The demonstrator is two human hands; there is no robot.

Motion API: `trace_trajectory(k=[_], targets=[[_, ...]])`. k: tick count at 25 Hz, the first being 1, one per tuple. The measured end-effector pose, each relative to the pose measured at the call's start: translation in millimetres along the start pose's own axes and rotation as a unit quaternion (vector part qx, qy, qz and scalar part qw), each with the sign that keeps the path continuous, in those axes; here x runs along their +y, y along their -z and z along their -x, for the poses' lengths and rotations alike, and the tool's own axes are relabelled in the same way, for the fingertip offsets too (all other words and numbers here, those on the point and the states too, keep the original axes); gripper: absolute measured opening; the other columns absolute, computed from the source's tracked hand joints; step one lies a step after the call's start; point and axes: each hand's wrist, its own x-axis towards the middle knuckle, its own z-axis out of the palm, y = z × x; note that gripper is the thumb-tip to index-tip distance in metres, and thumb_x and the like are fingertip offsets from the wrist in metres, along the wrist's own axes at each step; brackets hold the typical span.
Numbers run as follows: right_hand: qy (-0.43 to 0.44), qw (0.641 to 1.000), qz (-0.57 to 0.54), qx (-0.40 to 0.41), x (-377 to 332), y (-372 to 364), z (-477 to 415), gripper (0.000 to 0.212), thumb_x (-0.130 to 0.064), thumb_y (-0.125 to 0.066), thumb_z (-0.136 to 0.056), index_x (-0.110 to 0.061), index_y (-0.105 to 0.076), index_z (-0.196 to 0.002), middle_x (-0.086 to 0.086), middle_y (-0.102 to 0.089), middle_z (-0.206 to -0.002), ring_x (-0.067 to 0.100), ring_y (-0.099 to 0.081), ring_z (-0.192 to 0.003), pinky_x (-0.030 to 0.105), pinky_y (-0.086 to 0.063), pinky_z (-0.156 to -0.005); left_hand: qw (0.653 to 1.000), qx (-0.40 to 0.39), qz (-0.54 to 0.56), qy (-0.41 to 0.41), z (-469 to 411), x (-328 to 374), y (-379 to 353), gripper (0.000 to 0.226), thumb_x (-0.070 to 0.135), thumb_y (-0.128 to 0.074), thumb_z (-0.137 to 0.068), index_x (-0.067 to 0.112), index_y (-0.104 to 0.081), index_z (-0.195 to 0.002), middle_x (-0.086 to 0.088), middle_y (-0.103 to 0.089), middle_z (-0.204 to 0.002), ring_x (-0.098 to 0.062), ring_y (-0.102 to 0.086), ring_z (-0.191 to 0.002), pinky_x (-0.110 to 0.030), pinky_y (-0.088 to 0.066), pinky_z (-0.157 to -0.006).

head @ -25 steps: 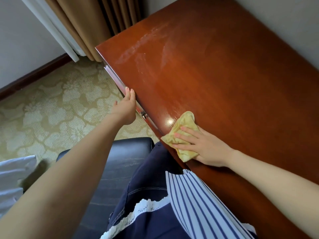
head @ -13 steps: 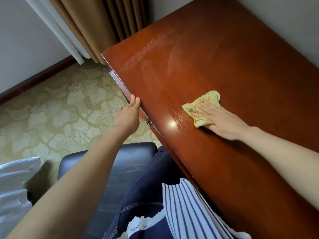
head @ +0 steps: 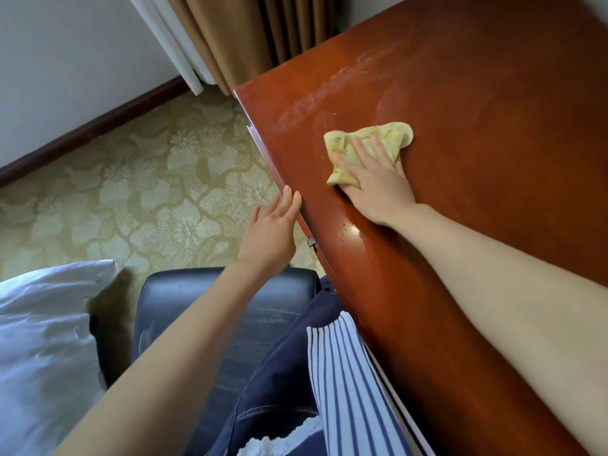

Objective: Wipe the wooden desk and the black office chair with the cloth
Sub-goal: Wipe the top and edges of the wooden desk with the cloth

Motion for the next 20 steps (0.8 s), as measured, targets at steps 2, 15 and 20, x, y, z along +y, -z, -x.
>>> trace_trajectory(k=[2, 15, 20], targets=[[0.067, 0.997, 0.027, 0.003, -8, -11, 20, 0.056, -0.047, -0.040, -0.095, -0.049, -0.015, -0.146, -0.006, 0.002, -0.159, 0.021, 0.012, -0.145, 0.054, -0.003, -0.114, 1.000, -0.015, -0.014, 0.006, 1, -2, 2, 0.067, 0.000, -0.033, -0.094, 0.019, -0.004, -0.152, -0.001, -0.002, -0.160, -0.020, 0.000, -0.147, -0.044, -0.006, -0.116], [0.088, 0.995, 0.035, -0.025, 11, -66, 210, 0.063, -0.034, -0.043, -0.095, -0.050, -0.010, -0.146, -0.018, 0.006, -0.156, 0.008, 0.020, -0.142, 0.043, 0.002, -0.117, 0.997, -0.051, -0.044, 0.023, 4, 12, 15, 0.058, 0.031, -0.028, -0.103, 0.017, -0.002, -0.152, -0.001, 0.004, -0.160, -0.023, 0.002, -0.147, -0.049, -0.005, -0.117], [0.005, 0.999, 0.042, -0.003, 38, -66, 241, 0.069, -0.032, -0.044, -0.095, -0.056, 0.006, -0.137, -0.026, 0.013, -0.150, -0.002, 0.026, -0.137, 0.030, 0.009, -0.114, 0.987, 0.036, -0.152, 0.025, 4, 23, 20, 0.054, 0.034, -0.025, -0.101, 0.012, -0.017, -0.149, -0.004, -0.009, -0.159, -0.025, -0.002, -0.146, -0.056, 0.004, -0.113]])
